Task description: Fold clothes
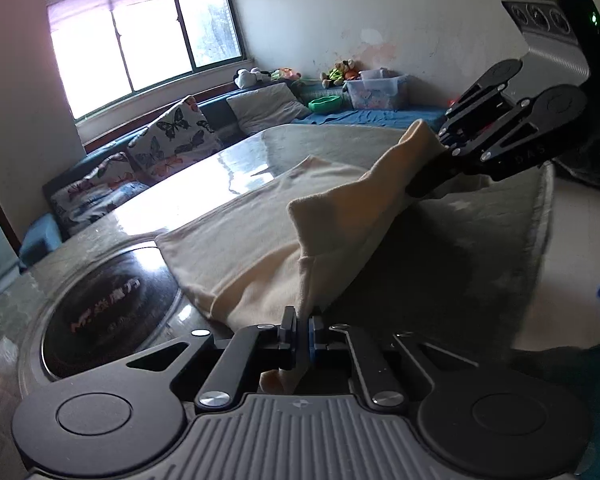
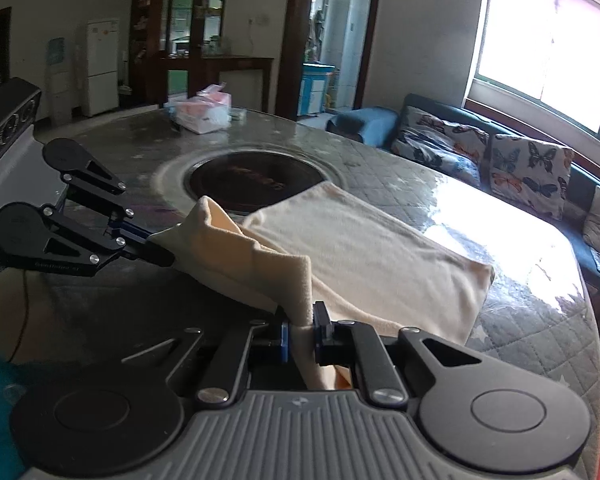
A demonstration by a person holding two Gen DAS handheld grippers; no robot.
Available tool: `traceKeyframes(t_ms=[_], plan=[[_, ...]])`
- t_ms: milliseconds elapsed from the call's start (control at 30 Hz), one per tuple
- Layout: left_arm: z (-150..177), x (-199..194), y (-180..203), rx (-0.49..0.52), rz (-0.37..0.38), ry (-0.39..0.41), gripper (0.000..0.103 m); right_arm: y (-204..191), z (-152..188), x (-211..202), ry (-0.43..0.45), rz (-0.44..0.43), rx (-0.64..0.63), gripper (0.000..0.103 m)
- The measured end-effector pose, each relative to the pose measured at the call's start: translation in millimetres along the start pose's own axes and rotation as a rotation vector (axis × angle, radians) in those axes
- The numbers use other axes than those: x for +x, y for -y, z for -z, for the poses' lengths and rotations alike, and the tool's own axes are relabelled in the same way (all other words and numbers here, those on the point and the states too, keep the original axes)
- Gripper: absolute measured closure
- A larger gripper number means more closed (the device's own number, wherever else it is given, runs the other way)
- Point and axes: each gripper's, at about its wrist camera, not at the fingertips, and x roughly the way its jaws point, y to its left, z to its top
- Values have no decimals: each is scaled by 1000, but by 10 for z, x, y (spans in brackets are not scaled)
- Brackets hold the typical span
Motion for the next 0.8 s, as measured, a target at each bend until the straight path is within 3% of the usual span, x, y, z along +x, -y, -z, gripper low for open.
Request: traceKeyframes(t_ms=[200, 433, 633, 800], plan=[[34, -335, 136, -1, 33, 5, 97, -199, 39, -304, -30, -56, -22, 93], [-198, -192, -127, -42, -22, 44, 97, -78, -119, -282, -28, -59, -10, 93], [-597, 297, -514, -75, -115, 61, 97, 405, -510, 153, -28, -4, 19, 93], [-743, 1029, -857, -163, -173, -26, 97, 817, -720, 683, -57, 36, 66, 93]])
